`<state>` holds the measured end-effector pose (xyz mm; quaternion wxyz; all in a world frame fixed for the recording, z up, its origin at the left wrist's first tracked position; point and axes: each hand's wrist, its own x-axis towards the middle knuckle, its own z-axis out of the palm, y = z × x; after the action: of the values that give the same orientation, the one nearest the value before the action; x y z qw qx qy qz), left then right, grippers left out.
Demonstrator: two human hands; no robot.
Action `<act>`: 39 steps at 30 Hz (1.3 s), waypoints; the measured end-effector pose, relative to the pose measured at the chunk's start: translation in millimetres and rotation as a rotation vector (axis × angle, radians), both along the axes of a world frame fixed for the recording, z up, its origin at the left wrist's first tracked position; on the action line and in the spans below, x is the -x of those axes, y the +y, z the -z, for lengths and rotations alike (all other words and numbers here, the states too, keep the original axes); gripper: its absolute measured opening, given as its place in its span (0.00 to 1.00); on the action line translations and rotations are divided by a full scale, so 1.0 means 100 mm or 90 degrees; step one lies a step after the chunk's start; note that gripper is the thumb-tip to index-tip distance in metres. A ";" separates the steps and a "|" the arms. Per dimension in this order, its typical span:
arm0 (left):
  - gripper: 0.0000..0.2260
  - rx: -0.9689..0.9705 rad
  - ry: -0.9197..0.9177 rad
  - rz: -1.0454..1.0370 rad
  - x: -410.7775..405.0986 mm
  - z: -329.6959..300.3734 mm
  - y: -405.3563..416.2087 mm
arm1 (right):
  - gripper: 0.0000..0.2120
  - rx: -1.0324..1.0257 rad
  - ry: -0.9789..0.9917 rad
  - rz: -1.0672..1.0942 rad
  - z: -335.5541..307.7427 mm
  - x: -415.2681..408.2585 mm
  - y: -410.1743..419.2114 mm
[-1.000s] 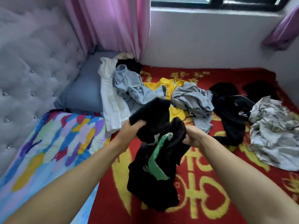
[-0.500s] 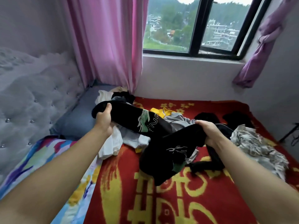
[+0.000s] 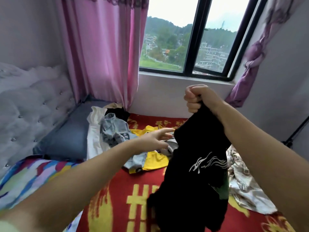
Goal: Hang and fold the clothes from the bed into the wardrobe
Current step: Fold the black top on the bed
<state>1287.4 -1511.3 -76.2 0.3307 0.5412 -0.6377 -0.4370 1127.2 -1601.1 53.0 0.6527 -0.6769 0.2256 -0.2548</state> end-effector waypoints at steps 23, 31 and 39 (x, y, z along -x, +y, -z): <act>0.06 0.280 0.174 -0.122 0.24 -0.59 -0.23 | 0.07 0.147 0.244 -0.005 0.58 0.49 -0.01; 0.12 0.182 -0.038 -0.012 -0.12 -0.19 -0.13 | 0.09 0.225 0.018 0.053 -0.22 0.44 0.13; 0.08 0.127 -0.299 -0.182 -0.71 -0.11 -0.14 | 0.12 0.284 0.104 0.222 -0.19 0.98 -0.20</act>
<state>1358.7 -1525.0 -65.3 0.2836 0.6767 -0.6542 -0.1836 1028.7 -1621.3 71.8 0.4141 -0.7727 0.3286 -0.3513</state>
